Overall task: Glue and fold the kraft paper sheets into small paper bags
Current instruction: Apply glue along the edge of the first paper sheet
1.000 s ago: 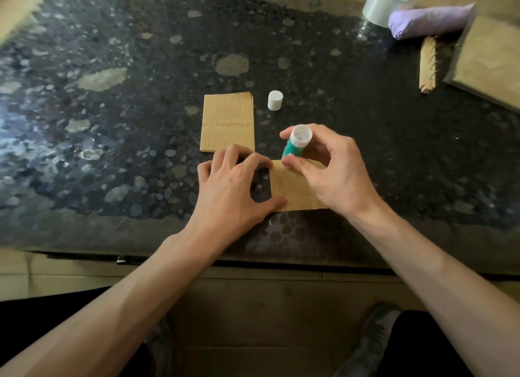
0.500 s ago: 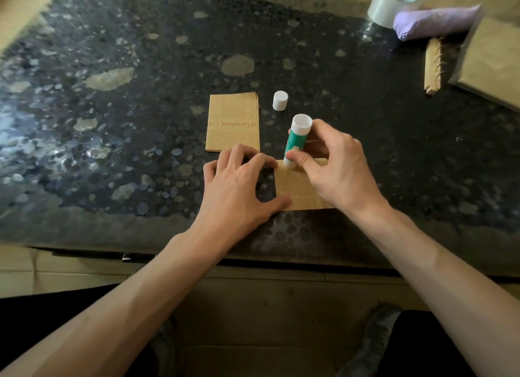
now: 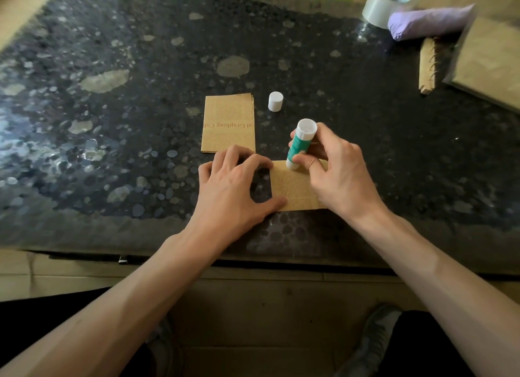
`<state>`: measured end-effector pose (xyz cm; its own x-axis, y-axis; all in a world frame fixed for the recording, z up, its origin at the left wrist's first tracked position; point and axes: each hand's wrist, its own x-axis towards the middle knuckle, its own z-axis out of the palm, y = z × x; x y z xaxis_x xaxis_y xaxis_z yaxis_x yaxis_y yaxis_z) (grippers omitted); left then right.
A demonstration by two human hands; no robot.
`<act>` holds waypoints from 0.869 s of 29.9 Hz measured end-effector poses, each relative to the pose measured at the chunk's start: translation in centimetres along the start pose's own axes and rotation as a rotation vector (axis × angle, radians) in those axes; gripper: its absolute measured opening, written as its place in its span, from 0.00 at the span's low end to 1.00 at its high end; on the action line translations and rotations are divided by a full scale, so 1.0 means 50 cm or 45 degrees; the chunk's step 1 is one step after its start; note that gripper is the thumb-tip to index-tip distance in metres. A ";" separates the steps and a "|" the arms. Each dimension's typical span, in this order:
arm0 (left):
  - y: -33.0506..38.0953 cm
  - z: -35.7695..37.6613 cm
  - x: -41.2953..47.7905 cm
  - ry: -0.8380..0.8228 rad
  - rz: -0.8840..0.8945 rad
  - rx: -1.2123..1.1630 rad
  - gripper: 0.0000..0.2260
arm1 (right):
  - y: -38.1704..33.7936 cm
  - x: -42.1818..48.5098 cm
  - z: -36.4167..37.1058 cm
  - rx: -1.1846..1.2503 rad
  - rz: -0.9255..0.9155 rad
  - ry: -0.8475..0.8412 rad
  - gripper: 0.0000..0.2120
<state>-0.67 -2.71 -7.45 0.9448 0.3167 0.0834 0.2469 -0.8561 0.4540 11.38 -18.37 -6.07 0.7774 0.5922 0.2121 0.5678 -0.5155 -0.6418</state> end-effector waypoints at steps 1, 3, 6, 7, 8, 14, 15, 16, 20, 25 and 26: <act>0.000 0.000 0.000 0.001 0.000 0.001 0.29 | 0.001 0.000 -0.002 0.000 0.001 -0.002 0.14; -0.001 0.001 0.000 -0.002 -0.004 0.001 0.29 | 0.001 0.000 -0.007 0.009 0.000 -0.005 0.15; -0.001 0.000 0.000 -0.006 -0.004 -0.003 0.29 | 0.002 -0.002 -0.012 -0.001 0.011 0.003 0.15; -0.001 0.000 0.000 -0.008 -0.005 -0.002 0.29 | 0.003 -0.003 -0.014 -0.009 0.017 0.007 0.16; -0.001 0.000 0.000 -0.009 -0.005 -0.003 0.29 | 0.004 -0.003 -0.015 -0.014 0.023 0.009 0.16; 0.000 -0.001 0.000 -0.012 -0.005 -0.002 0.29 | 0.007 -0.005 -0.018 -0.021 0.034 0.023 0.17; 0.000 -0.001 0.000 -0.012 -0.003 -0.003 0.29 | 0.008 -0.006 -0.019 -0.020 0.036 0.025 0.17; 0.000 -0.002 -0.001 -0.011 -0.001 -0.005 0.29 | 0.009 -0.006 -0.020 -0.020 0.039 0.026 0.17; -0.002 -0.001 -0.001 0.001 0.007 -0.010 0.29 | 0.016 -0.007 -0.025 -0.037 0.055 0.041 0.17; -0.001 -0.002 0.001 -0.012 0.006 -0.009 0.29 | 0.022 -0.008 -0.029 -0.052 0.090 0.049 0.18; -0.001 -0.002 0.001 -0.012 0.006 -0.009 0.29 | 0.024 -0.008 -0.030 -0.055 0.099 0.051 0.18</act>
<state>-0.67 -2.61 -7.38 0.9480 0.3088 0.0771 0.2410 -0.8548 0.4596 12.14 -20.16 -5.82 0.8292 0.5248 0.1925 0.5158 -0.5857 -0.6252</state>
